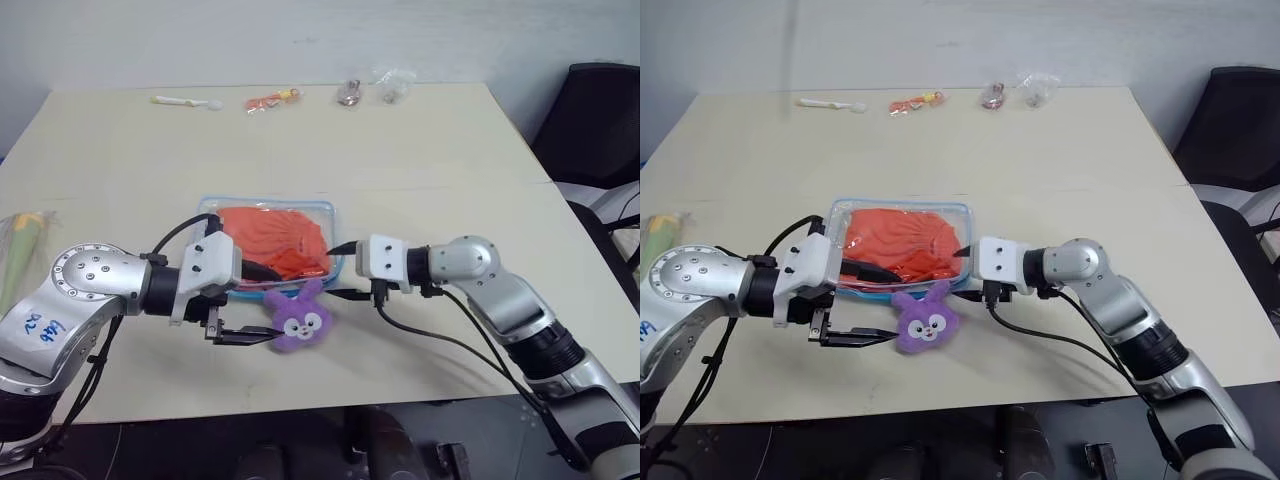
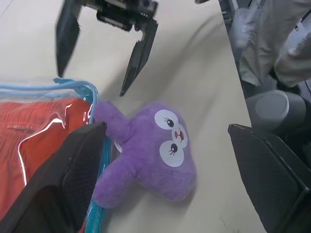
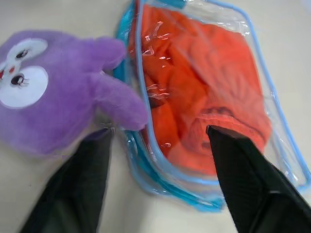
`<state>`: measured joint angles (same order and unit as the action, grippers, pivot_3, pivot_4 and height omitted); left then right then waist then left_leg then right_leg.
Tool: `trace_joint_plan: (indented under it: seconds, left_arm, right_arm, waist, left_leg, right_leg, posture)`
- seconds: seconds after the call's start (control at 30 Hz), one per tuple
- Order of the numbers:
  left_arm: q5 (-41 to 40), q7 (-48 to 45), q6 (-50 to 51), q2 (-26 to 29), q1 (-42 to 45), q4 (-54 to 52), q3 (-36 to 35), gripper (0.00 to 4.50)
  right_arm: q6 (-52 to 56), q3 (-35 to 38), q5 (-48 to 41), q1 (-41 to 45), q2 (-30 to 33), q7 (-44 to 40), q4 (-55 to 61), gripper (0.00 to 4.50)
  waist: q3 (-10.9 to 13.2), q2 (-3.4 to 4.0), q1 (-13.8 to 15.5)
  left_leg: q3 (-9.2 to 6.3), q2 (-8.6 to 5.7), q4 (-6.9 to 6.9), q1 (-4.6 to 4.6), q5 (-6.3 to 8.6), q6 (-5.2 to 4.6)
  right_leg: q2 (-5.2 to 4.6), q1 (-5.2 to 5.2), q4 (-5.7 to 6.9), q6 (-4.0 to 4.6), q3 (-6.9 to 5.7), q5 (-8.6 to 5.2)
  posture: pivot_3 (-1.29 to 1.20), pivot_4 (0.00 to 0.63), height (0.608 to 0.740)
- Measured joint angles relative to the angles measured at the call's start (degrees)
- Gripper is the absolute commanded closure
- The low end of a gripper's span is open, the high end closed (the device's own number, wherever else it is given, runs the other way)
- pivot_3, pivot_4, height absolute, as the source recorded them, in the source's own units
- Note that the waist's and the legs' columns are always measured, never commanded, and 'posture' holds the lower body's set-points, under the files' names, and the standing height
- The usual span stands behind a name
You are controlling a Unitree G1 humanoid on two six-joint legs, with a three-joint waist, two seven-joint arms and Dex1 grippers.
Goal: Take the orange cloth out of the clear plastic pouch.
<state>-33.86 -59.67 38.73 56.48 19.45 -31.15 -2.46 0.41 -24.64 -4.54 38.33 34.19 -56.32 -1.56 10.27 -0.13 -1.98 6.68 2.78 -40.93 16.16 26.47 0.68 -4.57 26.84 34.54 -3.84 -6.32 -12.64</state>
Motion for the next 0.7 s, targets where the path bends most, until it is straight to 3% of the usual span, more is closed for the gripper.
trace_joint_plan:
  seconds: [0.13,0.17,0.3,0.33,0.43,0.5,0.7]
  left_arm:
    - [-0.49,0.28,0.38,0.42,-0.65,-0.66,-1.57,0.25]
    - [-0.61,0.34,0.50,0.49,-0.73,-0.87,-1.67,0.25]
    - [-0.98,0.66,1.01,0.50,-0.93,-1.79,-2.00,0.25]
    - [-1.06,0.75,1.17,0.50,-0.93,-1.84,-2.04,0.25]
    - [-1.09,0.76,1.29,0.50,-0.92,-1.83,-2.04,0.25]
    - [-1.08,0.64,1.29,0.50,-0.89,-1.82,-2.02,0.25]
    - [-0.97,-0.02,1.08,0.50,-0.09,-1.26,-1.92,0.25]
  right_arm:
    - [-6.61,0.12,3.82,1.77,-2.79,1.07,-6.58,1.65]
    - [-8.44,0.13,4.96,2.28,-3.23,1.46,-8.17,1.83]
    - [-13.58,0.20,7.49,3.68,-3.33,1.74,-11.99,2.96]
    - [-14.64,0.22,8.02,3.76,-3.34,1.77,-12.75,2.96]
    - [-16.94,0.23,8.72,3.76,-3.65,1.75,-14.74,3.67]
    - [-18.55,0.23,9.29,3.82,-3.93,1.72,-15.59,4.33]
    - [-19.06,0.24,10.11,4.19,-4.28,1.09,-16.56,4.46]
  waist:
    - [0.02,0.03,-0.06]
    - [0.02,0.04,-0.05]
    - [0.03,0.05,0.06]
    - [0.03,0.05,0.05]
    - [0.03,0.05,-0.05]
    - [0.03,0.06,-0.08]
    - [0.04,0.06,0.01]
  left_leg:
    - [-0.01,0.05,0.00,0.00,0.00,0.00]
    - [-0.01,0.05,0.00,0.00,0.00,0.00]
    - [-0.06,0.06,-0.02,-0.01,0.00,0.00]
    - [-0.06,0.06,-0.02,-0.01,0.00,0.00]
    - [-0.06,0.06,-0.02,0.00,0.00,0.00]
    - [-0.06,0.06,-0.02,0.00,0.00,0.00]
    - [-0.08,0.07,-0.04,0.00,0.00,0.00]
  right_leg:
    - [0.00,0.00,0.02,0.01,-0.01,-0.01]
    - [0.00,0.00,0.02,0.01,-0.01,-0.01]
    - [0.00,0.01,0.01,0.01,-0.01,-0.01]
    - [0.00,0.01,0.01,0.01,-0.01,-0.01]
    - [0.00,0.01,0.02,0.01,-0.01,0.00]
    - [0.00,0.01,0.02,0.01,-0.01,0.00]
    - [0.00,0.01,0.02,0.01,-0.02,0.00]
  posture:
    - [0.00,0.150,0.740]
    - [0.00,0.150,0.740]
    - [0.00,0.150,0.740]
    - [0.00,0.150,0.740]
    - [0.00,0.150,0.740]
    - [0.00,0.150,0.740]
    - [0.00,0.150,0.740]
